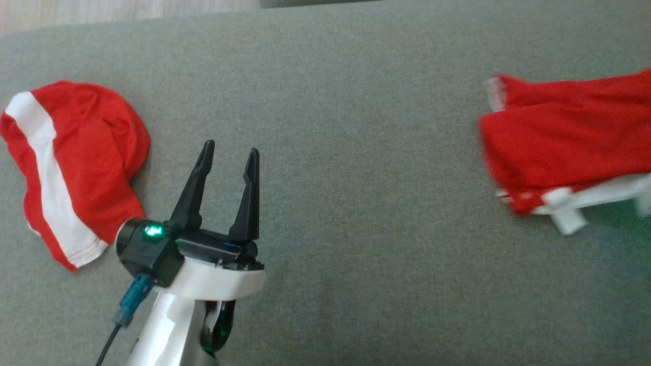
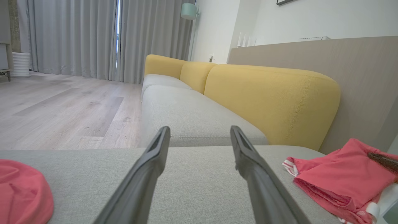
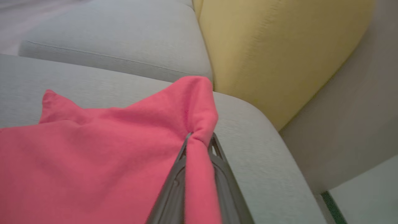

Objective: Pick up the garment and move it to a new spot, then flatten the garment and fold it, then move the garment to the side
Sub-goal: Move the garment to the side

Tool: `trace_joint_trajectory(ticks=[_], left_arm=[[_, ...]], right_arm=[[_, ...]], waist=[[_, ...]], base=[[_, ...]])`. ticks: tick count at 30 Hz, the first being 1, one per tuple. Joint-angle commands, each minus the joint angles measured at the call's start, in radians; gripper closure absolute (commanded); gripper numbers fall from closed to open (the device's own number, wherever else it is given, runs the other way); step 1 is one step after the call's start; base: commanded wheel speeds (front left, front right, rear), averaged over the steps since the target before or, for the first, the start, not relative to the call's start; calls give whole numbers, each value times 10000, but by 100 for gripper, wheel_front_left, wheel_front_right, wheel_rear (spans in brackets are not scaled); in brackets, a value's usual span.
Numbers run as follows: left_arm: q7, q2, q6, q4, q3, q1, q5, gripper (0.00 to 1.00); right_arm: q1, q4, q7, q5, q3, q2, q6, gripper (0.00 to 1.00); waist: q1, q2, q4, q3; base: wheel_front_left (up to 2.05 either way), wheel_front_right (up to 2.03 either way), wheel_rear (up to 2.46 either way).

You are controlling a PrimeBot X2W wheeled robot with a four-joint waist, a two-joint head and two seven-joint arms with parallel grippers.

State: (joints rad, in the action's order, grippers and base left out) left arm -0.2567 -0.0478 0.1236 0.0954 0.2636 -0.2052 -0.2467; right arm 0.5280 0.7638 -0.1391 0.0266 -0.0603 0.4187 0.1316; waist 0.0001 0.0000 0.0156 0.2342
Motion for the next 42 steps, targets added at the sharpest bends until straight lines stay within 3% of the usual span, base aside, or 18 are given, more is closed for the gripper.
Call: trace_joint_trajectory(ticks=[1,7,19,20,21,22,31,42], left_arm=[[-51,-24,14,-371,-191,-425,32,0],[-51,-24,25,-455,-138,-592,52,0],[-51,-24,38,-472,-196,-695,19,0],[-51,-24,39,-457,-192,-682,13,0],[-51,-24,39,-441,-190,-663,8,0],[-51,-24,40,-422,-190,-639,3,0],[-51,-24,44,-376,-416,-355,-26,0],[-51,-24,35,-314,-813,669,-94,0]], right_arm=[[372,-80,-3,82,-60,689,-9,100],[791,224,16,-45,-716,1428,-9,100],[867,72,101,-406,-1228,1254,-9,100],[851,61,79,-404,-1259,1214,-9,68],[830,33,33,-398,-1259,1171,-9,15],[816,37,47,-343,-1283,1101,-9,0],[503,-906,-290,-163,-1211,248,-9,0],[-1064,-4141,-137,1033,-302,-2048,-9,0]], waist=[[-1,0,24,174],[-1,0,156,474],[-1,0,257,648],[-1,0,252,618],[-1,0,243,581],[-1,0,229,535],[-1,0,116,-210],[-1,0,123,-1709]], base=[[0,0,0],[0,0,0],[0,0,0],[0,0,0],[0,0,0],[0,0,0],[0,0,0],[0,0,0]])
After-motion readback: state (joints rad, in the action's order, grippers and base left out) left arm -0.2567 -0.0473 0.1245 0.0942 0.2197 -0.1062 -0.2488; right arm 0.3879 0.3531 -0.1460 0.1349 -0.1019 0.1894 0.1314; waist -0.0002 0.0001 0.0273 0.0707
